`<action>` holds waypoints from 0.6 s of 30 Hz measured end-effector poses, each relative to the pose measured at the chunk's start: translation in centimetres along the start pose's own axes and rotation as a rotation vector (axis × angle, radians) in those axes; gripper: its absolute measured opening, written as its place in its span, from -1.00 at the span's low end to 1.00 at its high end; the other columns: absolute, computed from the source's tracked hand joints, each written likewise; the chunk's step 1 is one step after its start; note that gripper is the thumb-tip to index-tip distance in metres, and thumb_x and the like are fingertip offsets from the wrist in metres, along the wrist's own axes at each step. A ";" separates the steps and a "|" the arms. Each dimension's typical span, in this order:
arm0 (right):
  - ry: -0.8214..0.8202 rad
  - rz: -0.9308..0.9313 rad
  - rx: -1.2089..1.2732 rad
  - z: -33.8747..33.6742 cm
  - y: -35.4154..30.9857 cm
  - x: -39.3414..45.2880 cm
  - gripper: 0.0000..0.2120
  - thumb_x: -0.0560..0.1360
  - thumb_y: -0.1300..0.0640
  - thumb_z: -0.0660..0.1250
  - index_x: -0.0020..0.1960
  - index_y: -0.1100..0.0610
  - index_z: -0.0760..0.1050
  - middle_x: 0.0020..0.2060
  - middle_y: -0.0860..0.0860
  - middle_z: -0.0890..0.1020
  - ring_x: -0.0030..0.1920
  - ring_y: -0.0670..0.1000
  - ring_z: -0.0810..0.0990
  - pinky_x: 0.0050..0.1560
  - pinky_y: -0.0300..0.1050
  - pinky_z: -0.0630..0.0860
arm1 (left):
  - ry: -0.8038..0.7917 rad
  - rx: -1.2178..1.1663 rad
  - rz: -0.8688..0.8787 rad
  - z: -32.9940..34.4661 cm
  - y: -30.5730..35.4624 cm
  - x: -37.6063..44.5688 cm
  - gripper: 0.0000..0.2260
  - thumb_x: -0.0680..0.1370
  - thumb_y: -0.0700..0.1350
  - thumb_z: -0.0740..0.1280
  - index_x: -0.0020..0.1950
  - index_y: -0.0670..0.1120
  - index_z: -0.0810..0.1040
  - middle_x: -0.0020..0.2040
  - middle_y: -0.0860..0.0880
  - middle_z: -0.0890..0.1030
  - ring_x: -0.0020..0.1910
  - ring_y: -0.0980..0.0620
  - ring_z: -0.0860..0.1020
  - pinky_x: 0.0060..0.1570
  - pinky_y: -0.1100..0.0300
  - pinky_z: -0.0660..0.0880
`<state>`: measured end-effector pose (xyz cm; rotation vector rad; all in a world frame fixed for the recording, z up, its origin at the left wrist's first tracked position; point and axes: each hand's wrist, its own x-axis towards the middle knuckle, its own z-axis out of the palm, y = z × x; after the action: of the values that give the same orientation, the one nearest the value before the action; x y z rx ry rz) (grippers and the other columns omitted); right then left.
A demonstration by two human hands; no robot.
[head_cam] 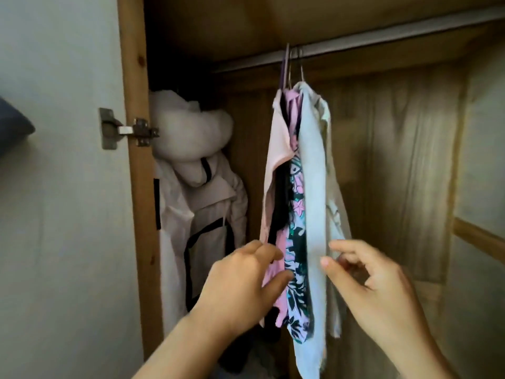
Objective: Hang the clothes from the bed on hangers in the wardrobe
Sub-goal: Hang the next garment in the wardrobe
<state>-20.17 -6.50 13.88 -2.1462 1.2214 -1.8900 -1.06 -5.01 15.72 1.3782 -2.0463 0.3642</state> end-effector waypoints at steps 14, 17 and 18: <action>0.303 -0.080 -0.276 -1.5 -1.5 14.9 -0.77 0.40 0.09 0.44 0.05 0.05 0.58 -0.24 -0.14 0.49 -0.18 -0.11 0.48 -0.09 -0.19 0.44 | 0.310 0.083 0.370 -6.7 2.7 19.8 -0.66 0.56 0.09 0.25 0.29 0.00 0.43 0.22 0.04 0.46 0.22 0.05 0.43 0.13 0.19 0.32; 0.334 -0.075 -0.304 -1.6 -1.2 17.2 -0.77 0.41 0.10 0.43 0.05 0.09 0.58 -0.22 -0.09 0.50 -0.18 -0.10 0.46 -0.10 -0.21 0.40 | 0.276 0.138 0.382 -6.9 3.3 23.3 -0.65 0.57 0.07 0.24 0.32 -0.02 0.42 0.27 0.01 0.45 0.24 0.01 0.43 0.20 0.13 0.30; 0.330 -0.058 -0.315 -1.7 -1.0 18.0 -0.76 0.43 0.09 0.42 0.08 0.09 0.57 -0.20 -0.09 0.50 -0.16 -0.09 0.46 -0.10 -0.23 0.39 | 0.248 0.148 0.373 -6.8 3.5 24.4 -0.64 0.57 0.08 0.23 0.32 -0.03 0.41 0.27 -0.01 0.45 0.22 -0.02 0.45 0.21 0.08 0.36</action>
<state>-21.92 -15.17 29.66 -2.0794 1.6301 -2.2817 -7.90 -17.57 36.95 0.9674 -2.0915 0.8185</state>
